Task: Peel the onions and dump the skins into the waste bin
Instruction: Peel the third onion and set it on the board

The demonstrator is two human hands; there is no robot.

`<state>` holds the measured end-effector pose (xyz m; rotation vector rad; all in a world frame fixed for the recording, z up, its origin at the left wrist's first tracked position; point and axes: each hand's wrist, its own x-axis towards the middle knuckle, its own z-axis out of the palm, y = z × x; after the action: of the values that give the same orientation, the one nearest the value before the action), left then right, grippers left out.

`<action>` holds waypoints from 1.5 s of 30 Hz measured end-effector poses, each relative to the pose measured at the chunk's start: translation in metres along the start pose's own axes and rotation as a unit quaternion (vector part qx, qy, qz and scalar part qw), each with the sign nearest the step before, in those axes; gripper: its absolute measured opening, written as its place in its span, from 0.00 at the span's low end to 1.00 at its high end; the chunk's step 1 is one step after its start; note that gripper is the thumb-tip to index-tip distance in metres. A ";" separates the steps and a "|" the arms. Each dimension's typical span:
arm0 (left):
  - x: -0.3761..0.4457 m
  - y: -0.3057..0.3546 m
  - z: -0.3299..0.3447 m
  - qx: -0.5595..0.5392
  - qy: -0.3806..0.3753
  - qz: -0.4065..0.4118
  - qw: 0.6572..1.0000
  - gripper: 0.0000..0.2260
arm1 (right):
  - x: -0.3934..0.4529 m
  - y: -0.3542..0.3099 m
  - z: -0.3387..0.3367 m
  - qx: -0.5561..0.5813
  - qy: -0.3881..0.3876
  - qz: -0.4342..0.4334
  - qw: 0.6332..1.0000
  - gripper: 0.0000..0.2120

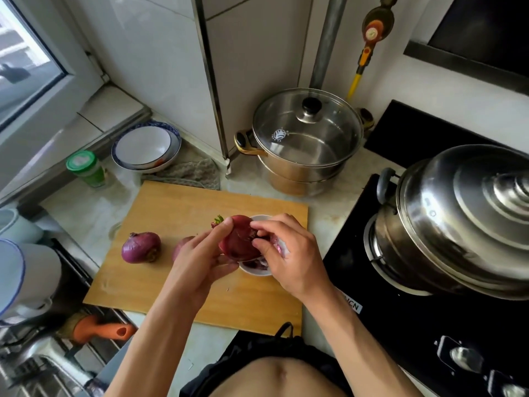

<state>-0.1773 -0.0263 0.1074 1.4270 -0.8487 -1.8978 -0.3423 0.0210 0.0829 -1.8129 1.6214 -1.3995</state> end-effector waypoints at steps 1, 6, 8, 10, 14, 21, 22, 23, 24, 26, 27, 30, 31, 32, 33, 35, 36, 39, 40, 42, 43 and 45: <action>0.001 0.001 0.000 0.001 -0.002 -0.001 1.000 0.25 | 0.000 0.000 -0.001 0.006 -0.001 0.006 1.000 0.14; 0.003 0.005 0.001 0.009 -0.003 0.000 1.000 0.26 | 0.004 -0.001 -0.003 0.008 -0.005 0.002 1.000 0.17; 0.002 0.006 0.001 0.010 -0.001 0.002 1.000 0.26 | 0.005 -0.001 -0.003 0.007 -0.007 0.000 1.000 0.17; 0.003 0.006 0.002 0.011 -0.002 0.000 1.000 0.25 | 0.005 0.001 -0.004 0.003 -0.008 -0.003 1.000 0.17; 0.003 0.005 0.004 0.018 -0.003 -0.008 1.000 0.24 | 0.003 0.003 -0.004 0.006 -0.012 0.002 1.000 0.16; 0.003 0.005 0.005 0.019 -0.004 -0.018 1.000 0.25 | 0.002 0.005 -0.005 0.017 -0.022 0.016 0.999 0.15; 0.003 0.005 0.005 0.020 -0.005 -0.018 1.000 0.25 | 0.003 0.005 -0.006 0.019 -0.023 0.018 0.999 0.15; 0.003 0.005 0.005 0.020 -0.005 -0.018 1.000 0.25 | 0.003 0.004 -0.006 0.020 -0.024 0.020 0.999 0.14; 0.003 0.005 0.005 0.020 -0.003 -0.018 1.000 0.25 | 0.003 0.004 -0.005 0.019 -0.026 0.021 0.999 0.14; 0.004 0.005 0.004 0.022 0.003 -0.015 1.000 0.25 | 0.002 0.004 -0.004 0.014 -0.028 0.019 0.999 0.12; 0.004 0.006 0.003 0.023 0.006 -0.012 1.000 0.26 | 0.002 0.004 -0.003 0.014 -0.029 0.021 0.999 0.12; 0.006 0.007 0.003 0.025 0.005 -0.010 1.000 0.27 | 0.003 0.004 -0.004 0.021 -0.027 0.029 0.999 0.16; 0.006 0.008 0.003 0.026 0.004 -0.009 1.000 0.27 | 0.003 0.004 -0.004 0.020 -0.024 0.027 0.999 0.17; 0.006 0.008 0.003 0.025 0.003 -0.009 1.000 0.27 | 0.004 0.004 -0.004 0.015 -0.021 0.023 0.999 0.17; 0.006 0.009 0.003 0.025 0.005 -0.008 1.000 0.27 | 0.005 0.004 -0.004 0.010 -0.018 0.020 1.000 0.17; 0.006 0.009 0.004 0.026 0.009 -0.008 1.000 0.28 | 0.006 0.003 -0.004 0.004 -0.017 0.018 1.000 0.16; 0.006 0.010 0.004 0.027 0.010 -0.007 1.000 0.28 | 0.006 0.003 -0.004 0.005 -0.018 0.017 1.000 0.16; 0.005 0.010 0.004 0.031 0.007 -0.004 0.999 0.27 | 0.007 0.004 -0.005 0.009 -0.021 0.014 1.000 0.15; 0.005 0.009 0.003 0.032 0.006 -0.004 0.999 0.27 | 0.007 0.004 -0.004 0.011 -0.023 0.014 1.000 0.14; 0.005 0.009 0.003 0.033 0.005 -0.005 0.999 0.26 | 0.006 0.005 -0.004 0.014 -0.026 0.017 0.999 0.13; 0.005 0.009 0.003 0.033 0.006 -0.006 0.999 0.26 | 0.006 0.005 -0.004 0.015 -0.027 0.018 0.999 0.13; 0.005 0.008 0.003 0.032 0.008 -0.008 0.999 0.27 | 0.005 0.005 -0.003 0.012 -0.027 0.019 0.999 0.12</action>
<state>-0.1803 -0.0351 0.1114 1.4887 -0.9008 -1.8847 -0.3483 0.0161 0.0825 -1.7816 1.5980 -1.3350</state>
